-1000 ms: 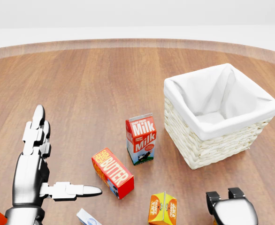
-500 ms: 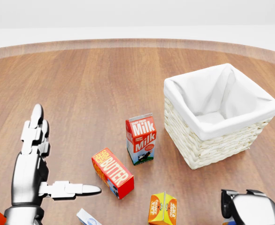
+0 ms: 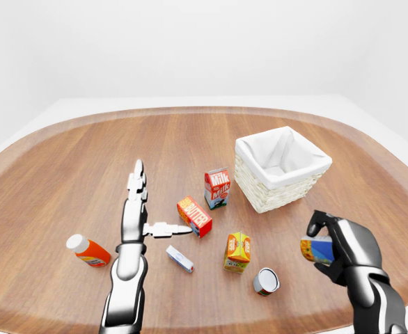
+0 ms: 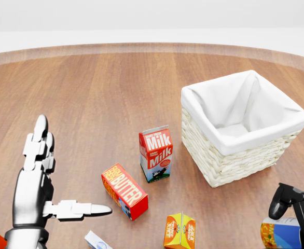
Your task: Pick up the alphabet soup and the tomato sauce, and put them in the basket.
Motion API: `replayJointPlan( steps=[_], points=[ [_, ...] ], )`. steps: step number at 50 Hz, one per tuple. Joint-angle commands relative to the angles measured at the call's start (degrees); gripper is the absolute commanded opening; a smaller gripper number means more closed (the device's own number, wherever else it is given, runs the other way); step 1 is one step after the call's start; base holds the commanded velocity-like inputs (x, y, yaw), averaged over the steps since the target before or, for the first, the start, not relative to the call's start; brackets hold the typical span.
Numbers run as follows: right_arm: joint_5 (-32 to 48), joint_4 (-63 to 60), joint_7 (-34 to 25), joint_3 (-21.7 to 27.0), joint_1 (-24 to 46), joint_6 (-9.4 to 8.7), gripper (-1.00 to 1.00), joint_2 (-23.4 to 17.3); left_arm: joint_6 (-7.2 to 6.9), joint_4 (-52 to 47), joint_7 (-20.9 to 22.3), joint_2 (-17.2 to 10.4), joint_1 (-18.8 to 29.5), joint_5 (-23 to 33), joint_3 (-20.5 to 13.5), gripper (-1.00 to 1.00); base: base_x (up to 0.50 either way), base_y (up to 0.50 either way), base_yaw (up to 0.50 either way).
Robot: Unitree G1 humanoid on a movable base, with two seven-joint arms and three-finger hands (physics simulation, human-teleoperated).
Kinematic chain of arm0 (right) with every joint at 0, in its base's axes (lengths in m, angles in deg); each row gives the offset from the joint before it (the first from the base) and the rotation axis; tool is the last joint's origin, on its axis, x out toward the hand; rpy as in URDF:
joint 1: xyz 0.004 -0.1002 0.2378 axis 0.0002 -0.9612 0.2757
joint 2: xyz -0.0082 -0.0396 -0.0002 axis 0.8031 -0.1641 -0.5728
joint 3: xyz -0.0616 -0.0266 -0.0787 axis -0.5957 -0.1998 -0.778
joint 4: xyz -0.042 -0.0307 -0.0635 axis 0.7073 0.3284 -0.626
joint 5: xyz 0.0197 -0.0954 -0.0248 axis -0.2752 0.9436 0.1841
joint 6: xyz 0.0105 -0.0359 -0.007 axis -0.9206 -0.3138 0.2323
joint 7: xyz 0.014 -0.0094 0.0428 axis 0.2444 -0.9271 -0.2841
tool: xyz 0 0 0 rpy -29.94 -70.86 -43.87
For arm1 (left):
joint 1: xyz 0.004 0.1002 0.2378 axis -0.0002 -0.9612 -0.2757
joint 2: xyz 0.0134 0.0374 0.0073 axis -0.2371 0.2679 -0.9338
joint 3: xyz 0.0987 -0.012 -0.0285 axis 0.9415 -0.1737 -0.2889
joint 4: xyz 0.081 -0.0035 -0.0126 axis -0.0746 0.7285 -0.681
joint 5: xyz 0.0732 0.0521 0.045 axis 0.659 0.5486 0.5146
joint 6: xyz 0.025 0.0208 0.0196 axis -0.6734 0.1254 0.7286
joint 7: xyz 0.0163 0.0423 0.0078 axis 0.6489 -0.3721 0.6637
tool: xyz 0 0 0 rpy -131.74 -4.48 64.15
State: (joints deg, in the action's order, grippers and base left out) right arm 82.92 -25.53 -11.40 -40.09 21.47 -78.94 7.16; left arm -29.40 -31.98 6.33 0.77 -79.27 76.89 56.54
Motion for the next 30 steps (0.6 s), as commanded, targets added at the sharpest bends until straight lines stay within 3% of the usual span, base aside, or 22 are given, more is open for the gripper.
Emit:
replayJointPlan(
  steps=[1, 3, 13, 30],
  points=[
    [-9.12, -11.30, -7.89, 4.42, 2.52, 0.01, -1.00, 2.71, 0.00, -0.89, 0.20, 0.04, -0.43, 0.15, 0.17, 1.00, 0.00, 0.00, 0.00],
    [-11.04, -13.70, -9.90, 4.46, 3.85, 0.01, -1.00, 2.40, 0.00, -0.54, 0.21, 0.01, -0.50, 0.10, 0.12, 1.00, 0.00, 0.00, 0.00],
    [-13.14, -16.12, -8.42, 2.31, 8.90, 0.01, -1.00, 1.59, 0.00, -0.49, 0.33, 0.01, -0.72, 0.19, 0.14, 1.00, 0.00, 0.00, 0.00],
    [-9.94, -7.80, -5.14, -4.38, 22.18, 0.01, -1.00, -5.92, 0.00, -0.57, 0.31, 0.02, -0.62, 0.30, 0.24, 1.00, 0.00, 0.00, 0.00]
  ],
)
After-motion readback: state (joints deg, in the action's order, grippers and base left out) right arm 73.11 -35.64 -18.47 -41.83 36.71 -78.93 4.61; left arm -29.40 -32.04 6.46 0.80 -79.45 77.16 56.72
